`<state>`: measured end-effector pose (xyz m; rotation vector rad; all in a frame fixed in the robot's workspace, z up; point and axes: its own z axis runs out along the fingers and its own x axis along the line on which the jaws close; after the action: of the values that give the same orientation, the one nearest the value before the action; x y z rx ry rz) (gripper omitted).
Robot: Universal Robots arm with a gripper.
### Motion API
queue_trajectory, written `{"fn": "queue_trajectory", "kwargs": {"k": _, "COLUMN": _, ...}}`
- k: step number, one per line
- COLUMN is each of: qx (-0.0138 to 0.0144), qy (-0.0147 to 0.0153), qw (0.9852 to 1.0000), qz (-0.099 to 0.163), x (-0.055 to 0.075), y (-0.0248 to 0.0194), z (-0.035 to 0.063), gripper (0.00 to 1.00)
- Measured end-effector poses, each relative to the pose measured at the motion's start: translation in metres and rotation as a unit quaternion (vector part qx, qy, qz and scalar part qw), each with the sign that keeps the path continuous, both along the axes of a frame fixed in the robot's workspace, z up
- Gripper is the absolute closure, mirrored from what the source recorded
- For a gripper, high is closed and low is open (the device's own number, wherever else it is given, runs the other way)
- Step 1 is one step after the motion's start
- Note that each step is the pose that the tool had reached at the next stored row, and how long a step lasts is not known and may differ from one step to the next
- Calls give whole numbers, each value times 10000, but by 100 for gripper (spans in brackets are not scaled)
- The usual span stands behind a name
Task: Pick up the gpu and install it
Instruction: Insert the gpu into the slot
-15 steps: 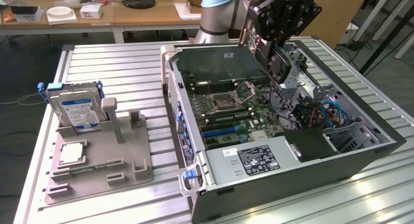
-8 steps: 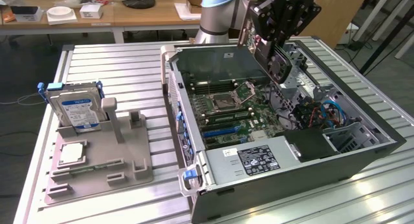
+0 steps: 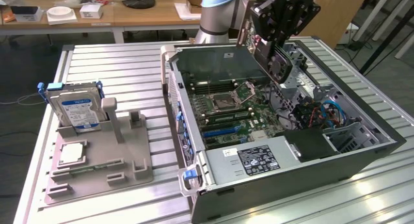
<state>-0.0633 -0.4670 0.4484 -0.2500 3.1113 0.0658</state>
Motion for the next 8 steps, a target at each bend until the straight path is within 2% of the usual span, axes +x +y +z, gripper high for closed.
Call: {"fn": "queue_trajectory", "kwargs": {"k": 8, "qx": 0, "qy": 0, "qw": 9999, "qz": 129, "x": 0, "y": 0, "z": 0, "gripper": 74}}
